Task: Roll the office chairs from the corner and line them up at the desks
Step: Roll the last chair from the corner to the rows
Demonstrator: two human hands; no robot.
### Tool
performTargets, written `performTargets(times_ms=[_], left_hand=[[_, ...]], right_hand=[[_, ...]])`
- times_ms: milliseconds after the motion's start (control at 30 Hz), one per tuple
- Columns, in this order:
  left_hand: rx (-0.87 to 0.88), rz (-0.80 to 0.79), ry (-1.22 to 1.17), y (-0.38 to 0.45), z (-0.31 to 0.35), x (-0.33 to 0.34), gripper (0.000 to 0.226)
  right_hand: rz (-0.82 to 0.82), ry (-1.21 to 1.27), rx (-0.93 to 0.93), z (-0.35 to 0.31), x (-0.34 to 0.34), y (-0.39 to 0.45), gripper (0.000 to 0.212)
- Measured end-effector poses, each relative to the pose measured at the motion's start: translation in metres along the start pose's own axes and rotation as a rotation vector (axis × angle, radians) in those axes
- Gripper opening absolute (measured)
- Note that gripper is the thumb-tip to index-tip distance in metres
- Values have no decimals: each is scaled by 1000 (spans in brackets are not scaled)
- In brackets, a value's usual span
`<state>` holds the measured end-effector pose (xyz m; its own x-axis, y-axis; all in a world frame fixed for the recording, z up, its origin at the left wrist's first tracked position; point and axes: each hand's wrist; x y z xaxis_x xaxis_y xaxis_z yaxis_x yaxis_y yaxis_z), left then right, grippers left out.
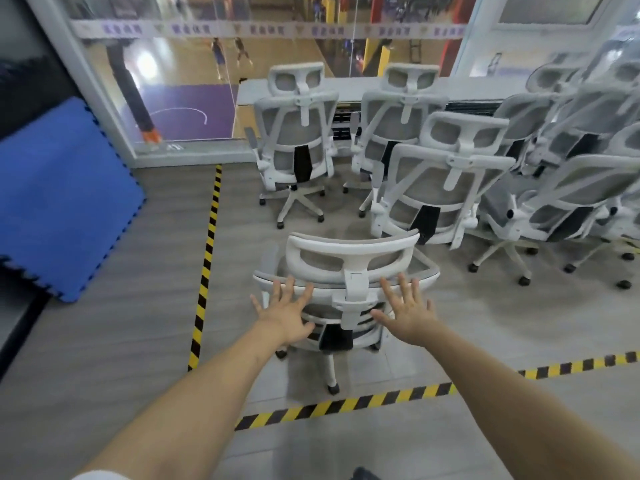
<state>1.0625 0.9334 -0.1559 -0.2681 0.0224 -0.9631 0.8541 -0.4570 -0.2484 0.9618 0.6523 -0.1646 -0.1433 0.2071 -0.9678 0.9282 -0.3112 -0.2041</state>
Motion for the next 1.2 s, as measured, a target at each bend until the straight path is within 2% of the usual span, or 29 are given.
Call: performTargets(times_ms=[167,400,733,967,1200], left_hand=[[-15,-58,40,69,-34,-32,88],[-65,-70,-27,176,-83,-63,89],[-152,-81,-46,311,-122,-115,84],[-158,-66,-2,375,-157,-133,83],[-127,-51,-25,410,-193,-147,83]], right_hand=[[28,11,-61,-20,-9,79,84],[32,61,-119,-49,-22,207,82],[-6,50,-189,-82,-63,377,85],[3,37,-192,-112,-70,449,87],[34,60,-162,-139,-74,480,84]])
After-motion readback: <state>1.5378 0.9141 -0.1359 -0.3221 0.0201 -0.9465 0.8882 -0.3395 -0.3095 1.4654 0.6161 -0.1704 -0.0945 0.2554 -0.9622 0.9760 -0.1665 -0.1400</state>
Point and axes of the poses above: each hand's wrist, its own y-axis towards the middle knuckle, its own x-axis out of the palm, z = x × y, and after that the axes turned 15 degrees about z, right-handed
